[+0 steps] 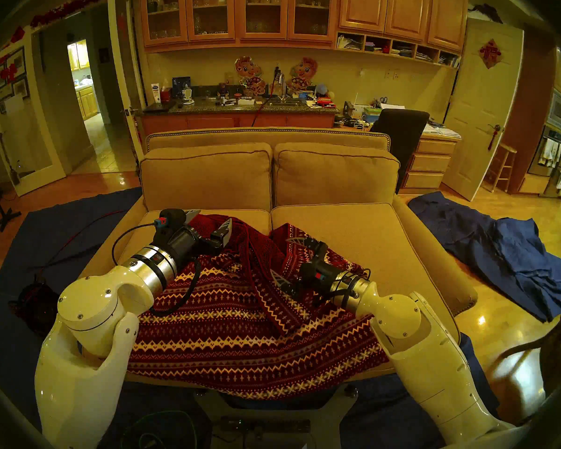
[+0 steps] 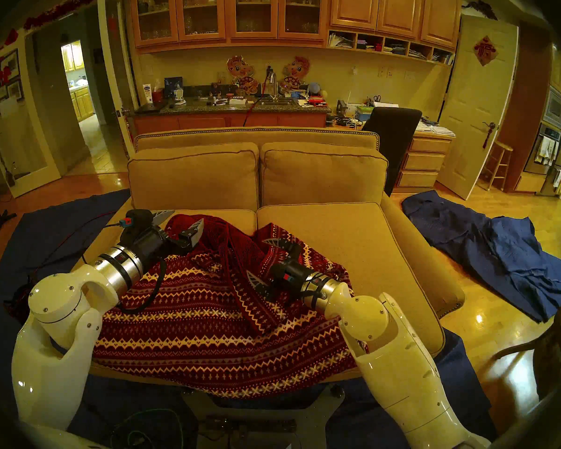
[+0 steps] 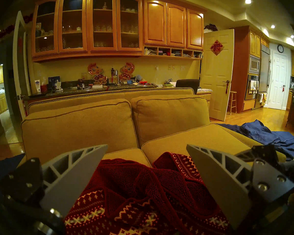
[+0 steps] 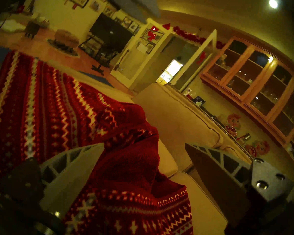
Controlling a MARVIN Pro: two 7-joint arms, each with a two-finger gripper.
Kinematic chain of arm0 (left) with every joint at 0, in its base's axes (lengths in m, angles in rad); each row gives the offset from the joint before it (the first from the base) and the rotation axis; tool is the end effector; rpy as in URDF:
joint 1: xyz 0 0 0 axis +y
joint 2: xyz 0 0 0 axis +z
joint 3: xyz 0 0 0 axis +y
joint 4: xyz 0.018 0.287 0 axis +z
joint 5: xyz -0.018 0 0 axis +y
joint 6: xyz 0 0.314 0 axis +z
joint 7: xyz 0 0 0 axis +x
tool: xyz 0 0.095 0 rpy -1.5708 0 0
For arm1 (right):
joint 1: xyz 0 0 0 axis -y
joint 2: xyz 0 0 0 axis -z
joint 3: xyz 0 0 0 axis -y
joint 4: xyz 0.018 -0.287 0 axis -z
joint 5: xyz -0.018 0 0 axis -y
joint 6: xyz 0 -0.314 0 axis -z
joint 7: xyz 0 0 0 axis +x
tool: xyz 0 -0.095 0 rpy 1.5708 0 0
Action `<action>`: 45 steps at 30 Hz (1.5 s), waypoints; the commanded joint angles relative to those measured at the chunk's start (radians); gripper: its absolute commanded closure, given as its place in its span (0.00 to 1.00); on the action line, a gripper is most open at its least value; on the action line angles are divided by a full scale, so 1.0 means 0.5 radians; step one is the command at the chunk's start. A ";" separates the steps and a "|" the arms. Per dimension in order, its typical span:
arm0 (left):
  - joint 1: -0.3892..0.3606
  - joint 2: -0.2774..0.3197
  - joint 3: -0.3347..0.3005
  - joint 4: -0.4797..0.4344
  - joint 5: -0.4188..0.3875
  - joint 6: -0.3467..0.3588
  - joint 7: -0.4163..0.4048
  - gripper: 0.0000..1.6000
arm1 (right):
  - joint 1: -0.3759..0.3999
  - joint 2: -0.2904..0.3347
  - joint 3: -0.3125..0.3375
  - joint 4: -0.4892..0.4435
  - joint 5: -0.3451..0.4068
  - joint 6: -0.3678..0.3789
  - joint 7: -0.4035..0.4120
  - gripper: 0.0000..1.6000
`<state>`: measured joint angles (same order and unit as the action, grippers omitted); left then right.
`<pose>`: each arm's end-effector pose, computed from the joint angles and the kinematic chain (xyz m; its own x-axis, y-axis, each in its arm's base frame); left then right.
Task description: Fold the blanket in half twice
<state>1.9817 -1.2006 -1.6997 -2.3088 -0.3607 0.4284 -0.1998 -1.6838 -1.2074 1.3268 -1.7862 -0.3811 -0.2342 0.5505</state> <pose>0.2991 0.0319 -0.1799 0.1006 -0.0639 0.9929 -0.3393 -0.9403 -0.0262 0.3491 0.0610 -0.3016 -0.4138 0.5293 0.7407 0.6506 -0.3972 0.6473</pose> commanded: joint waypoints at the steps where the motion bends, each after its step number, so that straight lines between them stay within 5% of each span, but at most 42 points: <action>1: -0.005 0.001 -0.004 -0.016 0.002 0.000 0.003 0.00 | 0.112 0.053 0.006 -0.015 -0.085 -0.027 0.019 0.00; 16: -0.005 0.000 -0.004 -0.016 0.003 0.000 0.003 0.00 | 0.205 0.121 -0.001 0.157 -0.225 -0.043 0.086 0.00; 31: -0.005 0.000 -0.004 -0.016 0.003 0.000 0.003 0.00 | 0.266 0.005 -0.072 0.278 -0.346 0.001 0.040 0.00; 32: -0.005 0.000 -0.004 -0.016 0.003 0.000 0.003 0.00 | 0.266 0.005 -0.076 0.277 -0.350 0.007 0.042 0.05; 35: -0.005 0.000 -0.004 -0.016 0.003 0.000 0.003 0.00 | 0.269 -0.001 -0.084 0.284 -0.366 0.017 0.032 0.55; 37: -0.005 0.000 -0.004 -0.016 0.003 0.000 0.003 0.00 | 0.281 -0.007 -0.090 0.299 -0.383 0.028 0.022 0.70; 40: -0.005 -0.001 -0.004 -0.016 0.003 0.000 0.003 0.00 | 0.297 -0.009 -0.093 0.318 -0.402 0.034 0.009 0.79; 43: -0.005 -0.001 -0.004 -0.016 0.003 0.000 0.003 0.00 | 0.320 -0.031 -0.087 0.363 -0.420 0.040 -0.028 1.00; 45: -0.005 -0.001 -0.004 -0.016 0.003 0.000 0.003 0.00 | 0.341 -0.074 -0.077 0.403 -0.431 0.062 -0.079 1.00</action>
<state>1.9817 -1.2013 -1.6997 -2.3088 -0.3599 0.4289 -0.1999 -1.5535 -1.2083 1.2729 -1.6167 -0.5847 -0.2141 0.5625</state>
